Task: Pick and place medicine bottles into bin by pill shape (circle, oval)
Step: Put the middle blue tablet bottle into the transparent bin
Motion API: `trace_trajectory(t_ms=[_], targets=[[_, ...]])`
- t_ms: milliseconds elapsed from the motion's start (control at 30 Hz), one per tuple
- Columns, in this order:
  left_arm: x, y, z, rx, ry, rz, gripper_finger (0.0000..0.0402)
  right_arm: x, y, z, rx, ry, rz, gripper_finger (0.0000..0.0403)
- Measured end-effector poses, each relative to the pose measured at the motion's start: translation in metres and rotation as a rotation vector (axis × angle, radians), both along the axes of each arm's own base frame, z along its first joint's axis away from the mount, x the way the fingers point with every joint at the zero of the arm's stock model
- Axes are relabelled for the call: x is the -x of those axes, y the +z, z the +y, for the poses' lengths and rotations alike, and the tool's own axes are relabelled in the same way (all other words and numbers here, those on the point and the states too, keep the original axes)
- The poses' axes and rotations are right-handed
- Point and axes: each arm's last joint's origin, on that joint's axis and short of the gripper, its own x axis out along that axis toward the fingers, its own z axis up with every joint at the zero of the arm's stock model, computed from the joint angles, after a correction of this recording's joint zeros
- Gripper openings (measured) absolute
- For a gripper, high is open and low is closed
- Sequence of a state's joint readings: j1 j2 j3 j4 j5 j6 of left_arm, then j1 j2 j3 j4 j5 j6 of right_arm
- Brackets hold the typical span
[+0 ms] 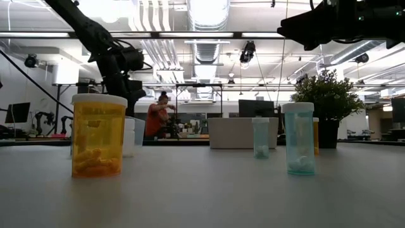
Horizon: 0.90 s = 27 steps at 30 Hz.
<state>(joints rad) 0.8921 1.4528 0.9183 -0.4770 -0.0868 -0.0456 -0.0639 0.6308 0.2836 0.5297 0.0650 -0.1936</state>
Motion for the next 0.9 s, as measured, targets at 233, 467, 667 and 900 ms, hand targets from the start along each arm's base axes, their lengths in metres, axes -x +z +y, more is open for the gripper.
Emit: trace_trajectory(t_ms=[233,467,667,900], targets=[[0.003,-0.009,-0.004,0.024,0.0,0.021,0.0107,0.0,0.0,0.0,0.0,0.0,0.0,0.0209],[0.004,-0.012,-0.005,0.027,0.003,0.028,0.0107,0.0,0.0,0.0,0.003,0.0,-0.004,0.0209],[0.004,-0.011,-0.005,0.025,0.004,0.028,0.0107,0.0,0.001,0.0,0.004,0.0,-0.005,0.0209],[0.005,-0.01,-0.003,0.0,0.026,0.055,0.0131,0.0,0.001,0.0,0.005,0.001,-0.008,0.0209]])
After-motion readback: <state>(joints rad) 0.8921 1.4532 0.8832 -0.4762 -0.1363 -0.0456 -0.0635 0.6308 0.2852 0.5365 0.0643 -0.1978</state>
